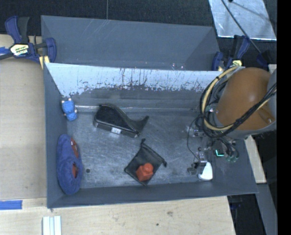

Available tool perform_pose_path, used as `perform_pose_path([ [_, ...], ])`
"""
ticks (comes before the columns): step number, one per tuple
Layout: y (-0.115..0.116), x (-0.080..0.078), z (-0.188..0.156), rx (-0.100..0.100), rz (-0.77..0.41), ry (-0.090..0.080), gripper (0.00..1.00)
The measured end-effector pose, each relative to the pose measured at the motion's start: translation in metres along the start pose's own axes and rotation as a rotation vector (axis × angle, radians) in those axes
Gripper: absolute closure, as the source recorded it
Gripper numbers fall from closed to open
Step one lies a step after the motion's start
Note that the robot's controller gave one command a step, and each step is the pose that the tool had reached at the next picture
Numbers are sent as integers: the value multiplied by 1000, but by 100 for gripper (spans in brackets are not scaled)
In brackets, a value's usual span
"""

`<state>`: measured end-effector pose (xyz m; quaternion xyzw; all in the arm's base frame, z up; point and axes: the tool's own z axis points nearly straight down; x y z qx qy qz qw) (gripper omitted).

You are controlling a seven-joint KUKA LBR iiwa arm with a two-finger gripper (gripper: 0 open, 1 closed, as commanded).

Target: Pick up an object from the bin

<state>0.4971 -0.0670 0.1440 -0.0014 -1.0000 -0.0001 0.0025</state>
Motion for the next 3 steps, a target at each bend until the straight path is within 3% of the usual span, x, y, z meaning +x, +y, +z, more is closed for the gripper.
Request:
perform_pose_path([
  [1,81,-26,75,-2,-184,-3,0],
  [2,78,-27,73,1,-180,-7,100],
  [3,68,-52,-9,2,-157,-18,100],
])
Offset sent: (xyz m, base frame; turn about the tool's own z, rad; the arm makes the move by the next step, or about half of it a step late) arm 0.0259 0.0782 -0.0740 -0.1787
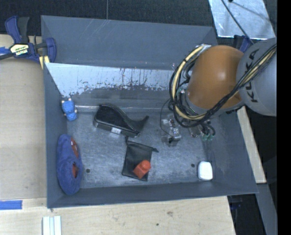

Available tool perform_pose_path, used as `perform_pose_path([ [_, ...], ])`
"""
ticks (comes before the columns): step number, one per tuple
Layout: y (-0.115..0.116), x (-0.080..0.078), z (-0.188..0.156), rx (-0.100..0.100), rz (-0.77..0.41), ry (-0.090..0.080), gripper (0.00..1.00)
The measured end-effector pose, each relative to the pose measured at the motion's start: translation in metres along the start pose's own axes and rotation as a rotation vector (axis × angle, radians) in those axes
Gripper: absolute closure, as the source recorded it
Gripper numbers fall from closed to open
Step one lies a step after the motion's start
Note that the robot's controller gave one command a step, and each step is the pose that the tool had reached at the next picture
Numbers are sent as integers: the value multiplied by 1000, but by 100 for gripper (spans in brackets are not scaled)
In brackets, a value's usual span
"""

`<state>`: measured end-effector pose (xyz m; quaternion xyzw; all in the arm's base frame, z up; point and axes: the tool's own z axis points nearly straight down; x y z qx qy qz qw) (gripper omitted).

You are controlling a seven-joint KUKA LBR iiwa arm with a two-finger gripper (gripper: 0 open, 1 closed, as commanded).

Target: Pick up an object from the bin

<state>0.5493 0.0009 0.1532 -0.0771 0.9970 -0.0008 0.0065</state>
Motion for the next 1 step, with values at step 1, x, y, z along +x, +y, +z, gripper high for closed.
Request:
perform_pose_path([
  [1,7,4,-126,0,1,-1,100],
])
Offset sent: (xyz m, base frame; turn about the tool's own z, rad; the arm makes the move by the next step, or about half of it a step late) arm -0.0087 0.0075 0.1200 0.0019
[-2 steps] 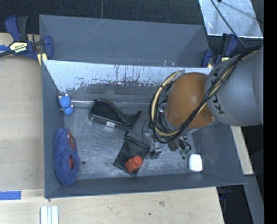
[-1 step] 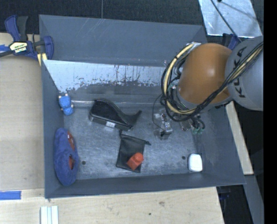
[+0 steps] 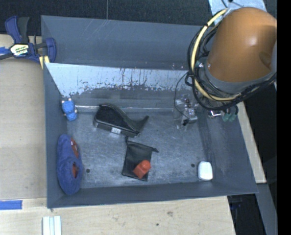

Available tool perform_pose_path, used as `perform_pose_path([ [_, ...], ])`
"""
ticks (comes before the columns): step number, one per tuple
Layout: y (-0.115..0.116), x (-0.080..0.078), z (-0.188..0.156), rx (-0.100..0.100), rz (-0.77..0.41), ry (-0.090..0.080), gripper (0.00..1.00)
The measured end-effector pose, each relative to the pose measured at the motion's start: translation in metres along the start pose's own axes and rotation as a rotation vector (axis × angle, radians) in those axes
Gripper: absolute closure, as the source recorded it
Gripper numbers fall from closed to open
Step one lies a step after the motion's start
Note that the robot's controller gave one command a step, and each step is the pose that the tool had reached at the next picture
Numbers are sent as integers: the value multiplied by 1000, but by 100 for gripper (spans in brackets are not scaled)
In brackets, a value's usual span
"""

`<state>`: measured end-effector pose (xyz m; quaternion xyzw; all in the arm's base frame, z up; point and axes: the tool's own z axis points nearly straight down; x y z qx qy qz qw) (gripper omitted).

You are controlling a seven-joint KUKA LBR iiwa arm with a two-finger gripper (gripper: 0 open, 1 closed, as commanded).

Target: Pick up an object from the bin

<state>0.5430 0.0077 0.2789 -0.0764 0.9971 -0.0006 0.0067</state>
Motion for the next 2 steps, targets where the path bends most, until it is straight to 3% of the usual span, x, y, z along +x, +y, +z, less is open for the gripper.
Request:
perform_pose_path([
  [1,18,-6,111,-2,81,18,100],
  [2,17,-8,106,-1,81,10,0],
])
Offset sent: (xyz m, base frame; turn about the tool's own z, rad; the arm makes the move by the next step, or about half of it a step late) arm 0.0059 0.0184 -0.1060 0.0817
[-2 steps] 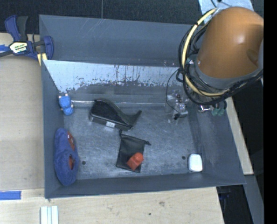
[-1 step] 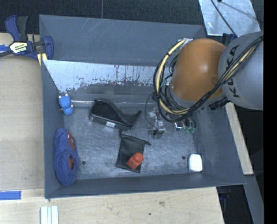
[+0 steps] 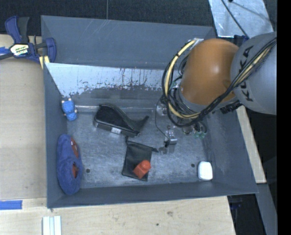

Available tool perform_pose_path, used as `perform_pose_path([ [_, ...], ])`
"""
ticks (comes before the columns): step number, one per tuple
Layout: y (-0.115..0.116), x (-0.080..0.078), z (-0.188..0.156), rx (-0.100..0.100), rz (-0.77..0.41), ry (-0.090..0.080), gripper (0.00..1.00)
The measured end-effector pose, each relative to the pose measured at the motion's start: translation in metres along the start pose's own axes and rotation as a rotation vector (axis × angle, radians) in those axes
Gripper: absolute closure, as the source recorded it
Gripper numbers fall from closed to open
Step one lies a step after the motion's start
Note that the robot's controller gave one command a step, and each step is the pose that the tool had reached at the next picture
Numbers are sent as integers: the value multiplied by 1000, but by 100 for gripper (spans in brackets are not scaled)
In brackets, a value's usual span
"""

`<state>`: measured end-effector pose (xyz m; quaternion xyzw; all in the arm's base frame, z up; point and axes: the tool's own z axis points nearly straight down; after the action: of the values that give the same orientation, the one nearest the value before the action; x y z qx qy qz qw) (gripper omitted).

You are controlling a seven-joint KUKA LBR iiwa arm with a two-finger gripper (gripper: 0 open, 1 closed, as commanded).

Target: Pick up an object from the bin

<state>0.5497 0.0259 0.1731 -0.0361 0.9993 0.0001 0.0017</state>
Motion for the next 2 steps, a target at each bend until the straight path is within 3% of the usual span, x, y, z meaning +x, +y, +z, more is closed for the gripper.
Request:
perform_pose_path([
  [1,18,39,105,-1,-232,6,0],
  [2,18,36,102,0,-232,-2,100],
])
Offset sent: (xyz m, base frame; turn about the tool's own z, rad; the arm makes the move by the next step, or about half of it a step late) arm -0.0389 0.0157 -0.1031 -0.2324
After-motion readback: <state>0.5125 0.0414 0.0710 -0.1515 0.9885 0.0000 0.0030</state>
